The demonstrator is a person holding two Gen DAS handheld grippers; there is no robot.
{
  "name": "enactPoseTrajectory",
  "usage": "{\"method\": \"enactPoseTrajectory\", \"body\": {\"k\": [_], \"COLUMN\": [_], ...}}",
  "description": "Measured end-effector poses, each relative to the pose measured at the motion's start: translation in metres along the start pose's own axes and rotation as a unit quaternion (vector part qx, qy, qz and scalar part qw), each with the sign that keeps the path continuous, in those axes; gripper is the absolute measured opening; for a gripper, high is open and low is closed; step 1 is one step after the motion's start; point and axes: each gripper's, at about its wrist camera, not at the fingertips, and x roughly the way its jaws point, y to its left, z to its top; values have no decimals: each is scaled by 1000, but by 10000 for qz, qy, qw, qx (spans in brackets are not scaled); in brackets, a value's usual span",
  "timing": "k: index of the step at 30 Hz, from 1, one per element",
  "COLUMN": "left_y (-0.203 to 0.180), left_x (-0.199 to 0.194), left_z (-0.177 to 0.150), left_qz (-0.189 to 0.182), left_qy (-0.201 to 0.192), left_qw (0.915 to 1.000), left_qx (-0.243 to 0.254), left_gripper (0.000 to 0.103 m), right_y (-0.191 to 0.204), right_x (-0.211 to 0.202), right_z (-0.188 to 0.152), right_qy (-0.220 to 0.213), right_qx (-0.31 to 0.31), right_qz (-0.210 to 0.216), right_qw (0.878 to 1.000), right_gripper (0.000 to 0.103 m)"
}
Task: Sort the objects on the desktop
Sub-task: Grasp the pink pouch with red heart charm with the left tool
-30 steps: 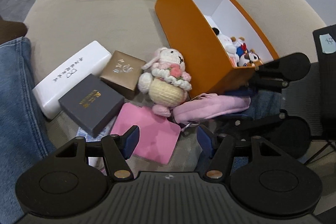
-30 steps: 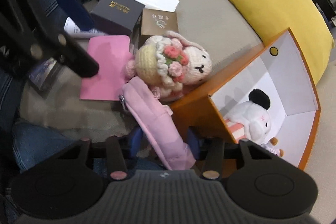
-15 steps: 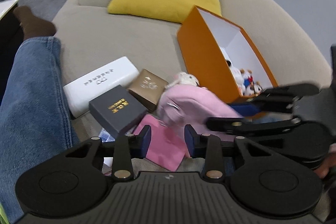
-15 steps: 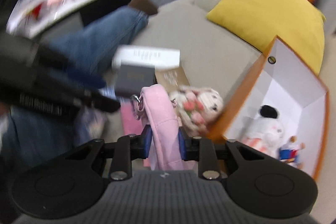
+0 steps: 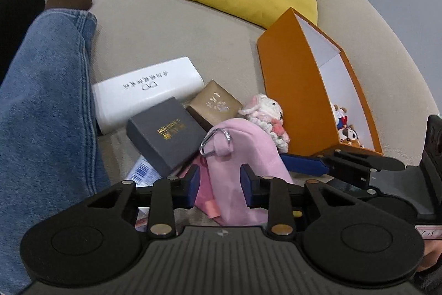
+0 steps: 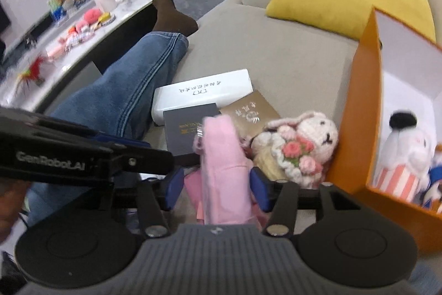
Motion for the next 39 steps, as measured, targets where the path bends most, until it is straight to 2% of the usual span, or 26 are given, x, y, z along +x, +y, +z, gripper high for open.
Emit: {"method": "enactPoseTrajectory", "body": {"k": [3, 7, 9, 12, 16, 18, 20, 22, 23, 26, 32, 39], "left_y": [2, 8, 10, 12, 23, 30, 32, 29, 28, 27, 35, 21], "left_x": [7, 8, 6, 0, -8, -9, -8, -5, -3, 2, 2, 15], "left_z": [-3, -8, -9, -12, -14, -14, -16, -18, -20, -25, -41, -60], "left_qz": [-65, -129, -147, -52, -17, -178, -329, -300, -279, -185, 399, 968], "left_qy": [77, 158, 176, 198, 183, 191, 248, 336, 375, 530, 718, 966], "left_qw": [9999, 9993, 9991, 9991, 9983, 9969, 9960, 9965, 9966, 9968, 9954, 9906], "left_qx": [-129, -320, -352, -361, -554, -738, -793, -711, -680, -572, -500, 46], "left_gripper": [35, 36, 36, 36, 37, 53, 54, 54, 54, 54, 59, 62], "right_y": [-11, -25, -26, -17, -4, 2, 7, 8, 8, 7, 1, 6], "right_x": [-3, -4, -6, -8, -5, -2, 3, 10, 14, 24, 26, 36], "right_z": [-8, -20, -23, -23, -22, -22, -24, -27, -29, -33, -43, -61], "right_qy": [18, 2, -58, -118, -158, -101, -1, 87, 130, 247, 430, 761], "right_qx": [327, 958, 1069, 948, 650, 473, 367, 363, 393, 401, 352, 286], "right_qz": [146, 654, 894, 1085, 1170, 1234, 1337, 1308, 1274, 1137, 755, 620], "right_qw": [9994, 9932, 9902, 9895, 9909, 9912, 9903, 9907, 9910, 9924, 9956, 9948], "right_gripper": [60, 58, 57, 45, 45, 46, 46, 31, 28, 27, 26, 31]}}
